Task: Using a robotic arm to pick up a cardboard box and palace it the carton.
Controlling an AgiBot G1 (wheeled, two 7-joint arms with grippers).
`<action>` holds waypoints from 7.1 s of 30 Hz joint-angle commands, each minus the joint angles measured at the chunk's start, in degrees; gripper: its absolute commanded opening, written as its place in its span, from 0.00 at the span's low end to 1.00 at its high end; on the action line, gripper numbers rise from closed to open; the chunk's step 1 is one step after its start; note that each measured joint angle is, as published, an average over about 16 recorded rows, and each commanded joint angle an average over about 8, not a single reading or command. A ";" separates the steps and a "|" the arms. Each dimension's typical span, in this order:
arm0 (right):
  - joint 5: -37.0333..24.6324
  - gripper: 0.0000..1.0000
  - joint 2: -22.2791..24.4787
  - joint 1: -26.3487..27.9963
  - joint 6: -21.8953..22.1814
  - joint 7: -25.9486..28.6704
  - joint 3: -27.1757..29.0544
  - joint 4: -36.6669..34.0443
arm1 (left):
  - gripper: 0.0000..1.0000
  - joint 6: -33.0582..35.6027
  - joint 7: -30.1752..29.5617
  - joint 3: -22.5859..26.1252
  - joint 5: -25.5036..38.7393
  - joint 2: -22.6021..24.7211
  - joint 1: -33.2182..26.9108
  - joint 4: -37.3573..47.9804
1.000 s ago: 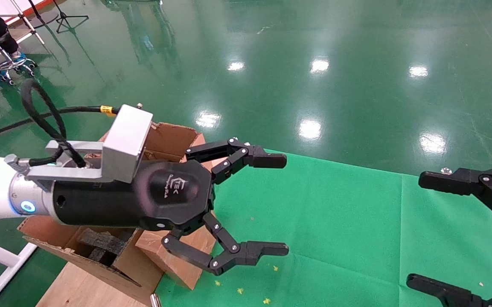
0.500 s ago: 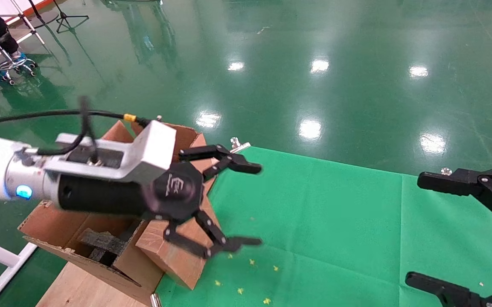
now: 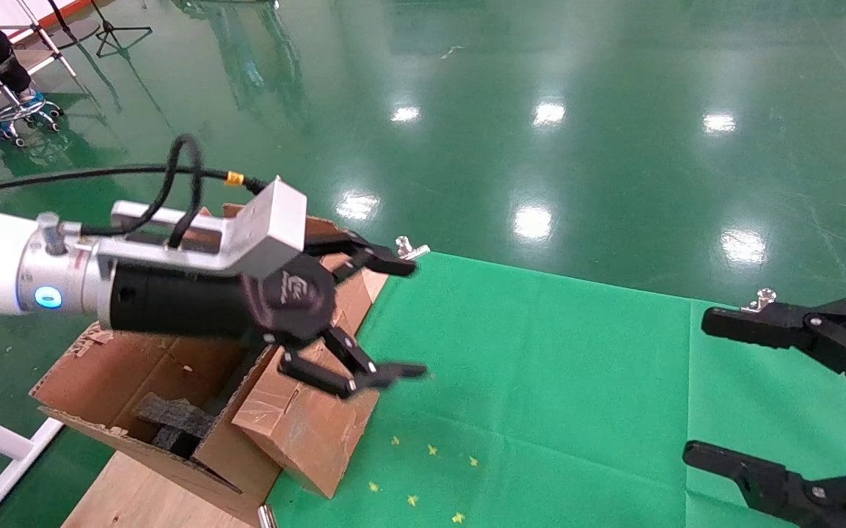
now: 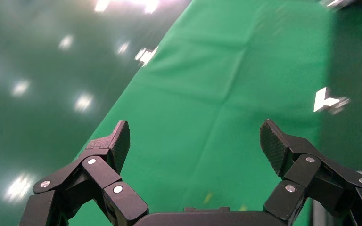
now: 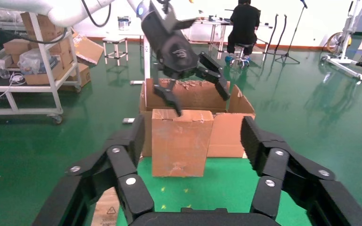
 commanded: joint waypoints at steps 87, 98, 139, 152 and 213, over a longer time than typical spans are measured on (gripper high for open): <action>0.13 1.00 0.07 0.04 0.07 -0.10 -0.18 -0.06 | 0.00 -0.21 -34.96 16.23 22.17 -0.29 -8.61 -1.85; 0.15 1.00 0.08 0.07 0.07 -0.13 -0.23 -0.09 | 0.00 -1.70 -29.63 11.43 19.42 -0.59 -16.68 0.16; 0.26 1.00 0.14 0.11 0.13 -0.21 -0.38 -0.10 | 0.00 -16.31 -10.62 11.90 30.23 -6.03 -13.31 36.42; 0.29 1.00 0.16 0.12 0.15 -0.23 -0.42 -0.10 | 0.00 -21.55 -4.82 13.94 33.34 0.77 -12.70 49.66; 0.36 1.00 0.18 0.15 0.18 -0.31 -0.52 -0.20 | 1.00 -11.76 6.23 8.24 19.20 2.35 -15.09 33.78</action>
